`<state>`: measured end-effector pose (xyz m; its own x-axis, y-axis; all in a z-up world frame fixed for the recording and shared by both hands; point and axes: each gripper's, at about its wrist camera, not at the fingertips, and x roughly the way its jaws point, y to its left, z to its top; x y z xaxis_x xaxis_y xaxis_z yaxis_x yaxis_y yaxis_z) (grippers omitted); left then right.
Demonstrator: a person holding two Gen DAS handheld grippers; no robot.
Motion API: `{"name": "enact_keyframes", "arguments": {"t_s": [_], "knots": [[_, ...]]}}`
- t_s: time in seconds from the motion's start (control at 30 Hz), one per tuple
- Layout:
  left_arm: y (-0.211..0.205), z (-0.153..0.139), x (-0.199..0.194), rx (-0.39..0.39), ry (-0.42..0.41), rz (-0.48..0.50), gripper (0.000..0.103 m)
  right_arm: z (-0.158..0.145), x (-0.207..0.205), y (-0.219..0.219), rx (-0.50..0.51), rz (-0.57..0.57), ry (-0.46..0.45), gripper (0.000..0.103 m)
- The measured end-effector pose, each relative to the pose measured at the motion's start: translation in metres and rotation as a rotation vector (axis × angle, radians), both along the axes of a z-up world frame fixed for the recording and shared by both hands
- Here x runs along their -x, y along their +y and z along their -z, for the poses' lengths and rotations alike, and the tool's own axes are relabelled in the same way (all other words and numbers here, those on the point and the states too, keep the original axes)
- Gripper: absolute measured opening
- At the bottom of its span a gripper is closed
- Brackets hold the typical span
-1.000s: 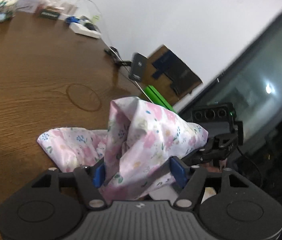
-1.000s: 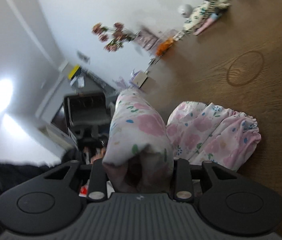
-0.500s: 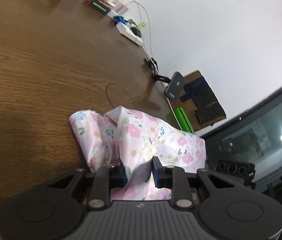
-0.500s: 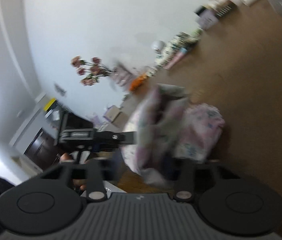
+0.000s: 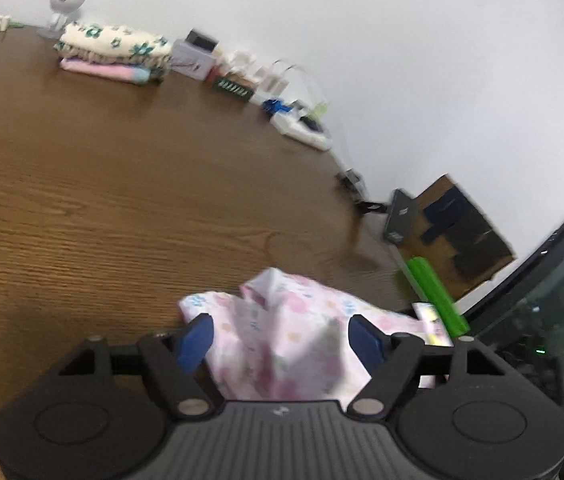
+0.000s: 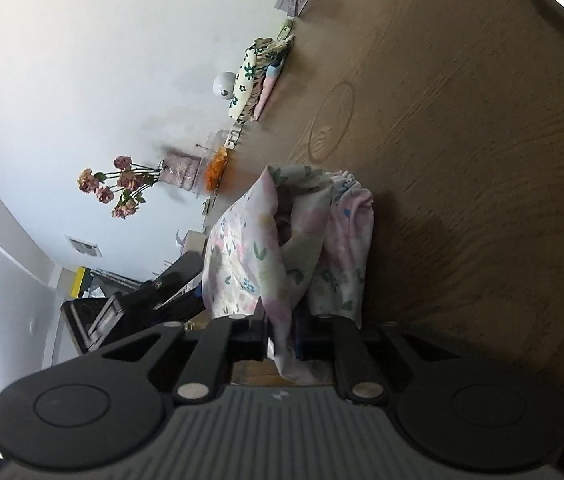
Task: Fold clothes
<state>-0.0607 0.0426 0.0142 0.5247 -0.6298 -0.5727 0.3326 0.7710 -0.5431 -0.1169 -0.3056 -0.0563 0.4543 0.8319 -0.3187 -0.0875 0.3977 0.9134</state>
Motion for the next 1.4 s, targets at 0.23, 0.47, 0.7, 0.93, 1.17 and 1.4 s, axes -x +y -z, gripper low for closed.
{"name": "enact_keyframes", "arguments": {"t_s": [0.23, 0.47, 0.7, 0.93, 1.17, 1.4], "knots": [[-0.002, 0.013, -0.018, 0.047, 0.089, 0.012, 0.077, -0.049, 0.034, 0.004, 0.290, 0.067, -0.284, 0.064], [-0.003, 0.019, -0.019, 0.101, 0.103, 0.021, 0.078, -0.056, 0.037, 0.002, 0.411, 0.208, -0.378, 0.065], [-0.003, 0.031, -0.025, 0.226, 0.164, 0.085, 0.067, -0.039, 0.002, 0.029, 0.381, 0.121, -0.288, 0.018], [0.000, 0.041, -0.019, 0.246, 0.221, 0.030, 0.033, -0.040, -0.004, 0.024, 0.349, 0.151, -0.208, 0.027], [-0.002, 0.042, -0.010, 0.244, 0.189, -0.018, 0.032, -0.041, -0.005, 0.037, 0.466, 0.218, -0.238, 0.012], [0.002, 0.041, 0.000, 0.251, 0.144, -0.038, 0.041, -0.049, -0.001, 0.040, 0.506, 0.268, -0.237, 0.019]]}}
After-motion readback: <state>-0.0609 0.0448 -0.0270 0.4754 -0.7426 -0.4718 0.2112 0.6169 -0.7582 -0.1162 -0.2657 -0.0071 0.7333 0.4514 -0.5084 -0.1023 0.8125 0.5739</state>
